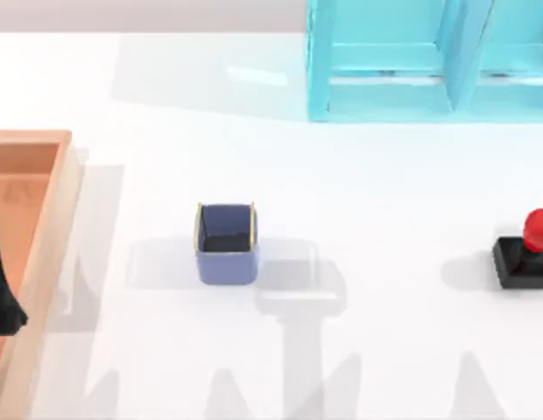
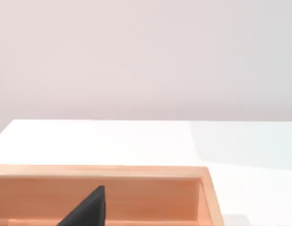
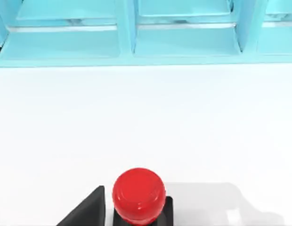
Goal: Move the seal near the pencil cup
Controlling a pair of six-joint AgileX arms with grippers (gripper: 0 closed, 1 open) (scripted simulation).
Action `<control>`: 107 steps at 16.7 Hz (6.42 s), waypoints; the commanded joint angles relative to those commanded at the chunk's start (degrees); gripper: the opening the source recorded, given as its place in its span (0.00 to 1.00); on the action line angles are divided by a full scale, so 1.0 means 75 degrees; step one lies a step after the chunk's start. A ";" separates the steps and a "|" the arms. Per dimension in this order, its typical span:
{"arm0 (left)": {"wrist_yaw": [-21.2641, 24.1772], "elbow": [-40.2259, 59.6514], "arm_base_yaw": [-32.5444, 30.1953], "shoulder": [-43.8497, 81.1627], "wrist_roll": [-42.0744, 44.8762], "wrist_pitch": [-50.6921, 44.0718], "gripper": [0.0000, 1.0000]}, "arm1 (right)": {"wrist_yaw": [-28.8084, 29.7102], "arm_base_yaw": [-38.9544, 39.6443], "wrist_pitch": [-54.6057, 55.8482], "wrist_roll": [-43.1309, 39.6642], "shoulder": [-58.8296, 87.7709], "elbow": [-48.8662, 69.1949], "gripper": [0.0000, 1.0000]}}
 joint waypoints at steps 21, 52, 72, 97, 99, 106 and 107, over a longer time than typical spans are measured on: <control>0.0000 0.0000 0.0000 0.0000 0.0000 0.0000 1.00 | -0.0021 0.0773 -0.6718 0.0808 0.9679 0.8040 1.00; 0.0000 0.0000 0.0000 0.0000 0.0000 0.0000 1.00 | -0.0018 0.0799 -0.3809 0.0843 1.0298 0.5751 0.00; 0.0000 0.0000 0.0000 0.0000 0.0000 0.0000 1.00 | -0.0015 0.2998 -0.7826 0.3082 1.1287 1.0754 0.00; 0.0000 0.0000 0.0000 0.0000 0.0000 0.0000 1.00 | 0.0867 0.5395 -0.5845 0.5449 1.2136 1.0473 0.00; 0.0000 0.0000 0.0000 0.0000 0.0000 0.0000 1.00 | 0.0873 0.5397 -0.5713 0.5447 1.2166 1.0347 0.00; 0.0000 0.0000 0.0000 0.0000 0.0000 0.0000 1.00 | 0.0889 0.5408 -0.5504 0.5440 1.2207 1.0175 0.08; 0.0000 0.0000 0.0000 0.0000 0.0000 0.0000 1.00 | 0.0889 0.5408 -0.5504 0.5440 1.2207 1.0175 0.15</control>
